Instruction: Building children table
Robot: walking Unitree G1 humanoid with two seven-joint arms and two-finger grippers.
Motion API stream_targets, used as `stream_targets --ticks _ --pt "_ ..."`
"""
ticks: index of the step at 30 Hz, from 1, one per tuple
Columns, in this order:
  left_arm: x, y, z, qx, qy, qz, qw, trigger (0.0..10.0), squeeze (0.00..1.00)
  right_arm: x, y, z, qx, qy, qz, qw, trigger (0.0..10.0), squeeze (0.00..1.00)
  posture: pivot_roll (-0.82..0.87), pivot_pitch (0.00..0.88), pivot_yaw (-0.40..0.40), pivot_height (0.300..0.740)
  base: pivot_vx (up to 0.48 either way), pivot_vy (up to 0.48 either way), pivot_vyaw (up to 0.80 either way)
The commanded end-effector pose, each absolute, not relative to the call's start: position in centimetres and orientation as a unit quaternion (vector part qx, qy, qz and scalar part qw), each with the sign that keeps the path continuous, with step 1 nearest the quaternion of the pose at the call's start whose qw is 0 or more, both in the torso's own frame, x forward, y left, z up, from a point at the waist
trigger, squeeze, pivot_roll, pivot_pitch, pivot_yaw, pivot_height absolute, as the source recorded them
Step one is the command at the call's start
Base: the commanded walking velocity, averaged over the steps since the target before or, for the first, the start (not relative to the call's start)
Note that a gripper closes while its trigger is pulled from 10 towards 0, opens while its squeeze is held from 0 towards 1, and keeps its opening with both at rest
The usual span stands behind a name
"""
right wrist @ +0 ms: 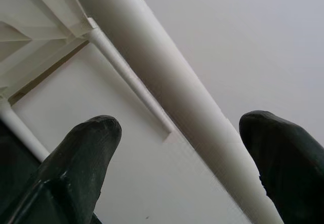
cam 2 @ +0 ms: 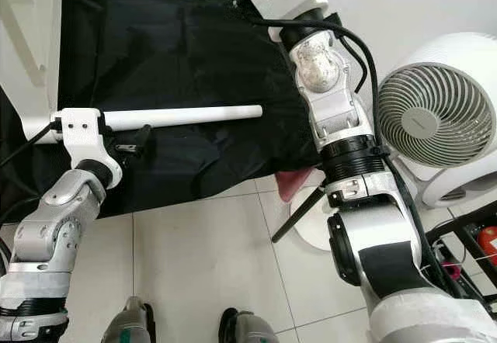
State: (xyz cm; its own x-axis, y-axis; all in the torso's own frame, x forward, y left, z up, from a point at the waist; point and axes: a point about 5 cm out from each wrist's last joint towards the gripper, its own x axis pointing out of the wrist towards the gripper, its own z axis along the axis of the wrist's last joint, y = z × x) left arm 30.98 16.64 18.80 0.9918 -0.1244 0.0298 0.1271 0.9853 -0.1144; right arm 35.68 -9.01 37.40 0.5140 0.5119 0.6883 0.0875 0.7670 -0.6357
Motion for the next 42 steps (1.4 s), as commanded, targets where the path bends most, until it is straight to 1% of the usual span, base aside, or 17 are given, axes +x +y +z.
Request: stream_targets --ticks 1,2,5,8,14,15,24,26,28,32,34,35,41,42 --pt "30.8 17.1 18.3 -0.061 -0.001 -0.01 0.998 10.0 0.0 35.4 -8.9 38.7 -0.336 -0.493 0.137 0.791 10.0 0.0 0.12 0.065 -0.158 0.74 0.0 0.0 0.0" --pt "30.8 17.1 18.3 -0.061 -0.001 -0.01 0.998 10.0 0.0 35.4 -8.9 38.7 -0.336 -0.493 0.137 0.791 10.0 0.0 0.12 0.065 -0.158 0.74 0.0 0.0 0.0" --pt "30.8 18.0 18.1 -0.071 0.001 0.019 0.997 10.0 0.0 35.5 -8.1 39.7 -0.367 -0.505 0.15 0.767 10.0 0.0 0.12 0.07 -0.168 0.74 0.0 0.0 0.0" --pt "30.7 18.2 18.0 -0.069 0.003 0.025 0.997 10.0 0.0 35.7 -7.5 40.2 -0.384 -0.51 0.153 0.754 10.0 0.0 0.11 0.074 -0.167 0.74 0.0 0.0 0.0" --pt "30.8 18.1 18.1 -0.069 0.002 0.024 0.997 10.0 0.0 36.0 -6.8 40.6 -0.398 -0.506 0.161 0.748 10.0 0.0 0.11 0.074 -0.168 0.74 0.0 0.0 0.0" --pt "30.8 18.1 18.2 -0.067 0.0 0.023 0.997 10.0 0.0 36.2 -6.3 40.9 -0.414 -0.497 0.17 0.744 10.0 0.0 0.11 0.075 -0.168 0.74 0.0 0.0 0.0" --pt "30.9 18.1 18.3 -0.068 -0.003 0.029 0.997 10.0 0.0 36.9 -4.9 41.9 -0.465 -0.456 0.199 0.732 10.0 0.0 0.11 0.073 -0.171 0.74 0.0 0.0 0.0" --pt "30.9 18.1 18.3 -0.068 -0.002 0.03 0.997 10.0 0.0 37.0 -4.7 42.0 -0.478 -0.448 0.204 0.728 10.0 0.0 0.1 0.072 -0.173 0.74 0.0 0.0 0.0" --pt "30.9 18.1 18.3 -0.069 -0.002 0.031 0.997 10.0 0.0 37.2 -4.3 42.2 -0.506 -0.429 0.216 0.716 10.0 0.0 0.1 0.074 -0.174 0.74 0.0 0.0 0.0" --pt "30.9 18.1 18.3 -0.071 -0.002 0.031 0.997 10.0 0.0 37.2 -4.2 42.3 -0.512 -0.424 0.221 0.714 10.0 0.0 0.09 0.074 -0.174 0.74 0.0 0.0 0.0" --pt "30.9 18.0 18.3 -0.072 -0.002 0.031 0.997 10.0 0.0 37.2 -4.1 42.5 -0.518 -0.424 0.223 0.709 10.0 0.0 0.09 0.074 -0.174 0.74 0.0 0.0 0.0" --pt "31.0 17.9 18.3 -0.073 -0.002 0.029 0.997 10.0 0.0 36.9 -3.7 43.3 -0.522 -0.43 0.225 0.701 10.0 0.0 0.09 0.073 -0.173 0.74 0.0 0.0 0.0" --pt "31.0 17.7 18.4 -0.075 -0.001 0.025 0.997 10.0 0.0 36.5 -3.3 44.3 -0.523 -0.444 0.217 0.694 10.0 0.0 0.08 0.073 -0.172 0.74 0.0 0.0 0.0" --pt "31.0 17.7 18.3 -0.076 0.002 0.026 0.997 10.0 0.0 36.4 -3.2 44.6 -0.521 -0.449 0.215 0.693 5.4 0.0 0.08 0.074 -0.172 0.74 0.0 0.0 0.0"
